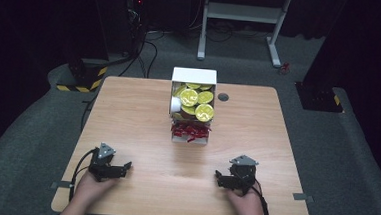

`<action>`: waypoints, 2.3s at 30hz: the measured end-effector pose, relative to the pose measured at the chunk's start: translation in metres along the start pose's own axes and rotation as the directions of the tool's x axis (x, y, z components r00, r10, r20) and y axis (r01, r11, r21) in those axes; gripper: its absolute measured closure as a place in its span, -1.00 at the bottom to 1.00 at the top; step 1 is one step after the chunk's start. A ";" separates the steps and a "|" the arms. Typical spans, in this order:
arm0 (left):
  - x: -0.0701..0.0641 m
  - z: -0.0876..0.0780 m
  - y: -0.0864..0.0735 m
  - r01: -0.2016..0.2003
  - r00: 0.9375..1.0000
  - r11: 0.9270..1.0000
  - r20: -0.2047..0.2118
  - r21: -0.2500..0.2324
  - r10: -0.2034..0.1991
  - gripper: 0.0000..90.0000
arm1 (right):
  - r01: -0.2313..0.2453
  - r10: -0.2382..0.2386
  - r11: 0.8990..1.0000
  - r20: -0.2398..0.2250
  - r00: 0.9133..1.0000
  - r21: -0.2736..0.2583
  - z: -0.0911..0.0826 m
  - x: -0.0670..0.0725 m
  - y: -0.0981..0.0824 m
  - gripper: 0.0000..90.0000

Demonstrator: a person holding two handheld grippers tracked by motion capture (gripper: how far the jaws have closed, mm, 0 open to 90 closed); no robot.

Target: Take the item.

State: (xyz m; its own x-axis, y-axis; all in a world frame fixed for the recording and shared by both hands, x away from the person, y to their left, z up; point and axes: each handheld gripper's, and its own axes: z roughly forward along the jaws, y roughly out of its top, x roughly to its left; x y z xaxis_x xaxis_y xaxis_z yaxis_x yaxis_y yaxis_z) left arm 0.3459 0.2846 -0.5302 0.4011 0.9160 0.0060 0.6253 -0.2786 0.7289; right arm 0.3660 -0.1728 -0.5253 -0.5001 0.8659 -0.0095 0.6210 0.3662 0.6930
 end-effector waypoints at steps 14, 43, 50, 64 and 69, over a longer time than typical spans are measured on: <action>0.000 0.000 0.000 -0.001 1.000 1.000 0.001 -0.001 0.001 -0.76 | -0.002 0.002 1.000 0.002 1.000 0.000 0.000 0.000 0.000 -0.82; 0.000 0.000 0.000 -0.003 1.000 1.000 0.003 -0.001 0.003 -0.76 | 0.048 -0.048 0.997 0.011 0.999 -0.067 -0.012 0.007 0.004 -0.70; 0.000 0.000 0.000 -0.003 1.000 1.000 0.004 -0.001 0.003 -0.76 | 0.050 -0.050 0.994 0.001 0.999 -0.101 -0.017 0.009 0.006 -0.66; 0.000 0.000 0.000 -0.004 1.000 1.000 0.004 -0.001 0.004 -0.76 | 0.063 -0.067 0.986 -0.017 0.998 -0.154 -0.027 0.014 0.010 -0.64; 0.000 0.000 0.000 -0.003 1.000 1.000 0.004 -0.001 0.003 -0.76 | 0.066 -0.072 0.982 -0.030 0.997 -0.178 -0.031 0.015 0.013 -0.64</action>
State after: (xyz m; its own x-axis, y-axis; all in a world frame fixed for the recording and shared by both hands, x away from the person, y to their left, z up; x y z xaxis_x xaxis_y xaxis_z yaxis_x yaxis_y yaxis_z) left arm 0.3460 0.2850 -0.5302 0.4056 0.9140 0.0055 0.6237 -0.2812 0.7294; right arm 0.3477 -0.1654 -0.4946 -0.5614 0.8267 -0.0379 0.4692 0.3557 0.8083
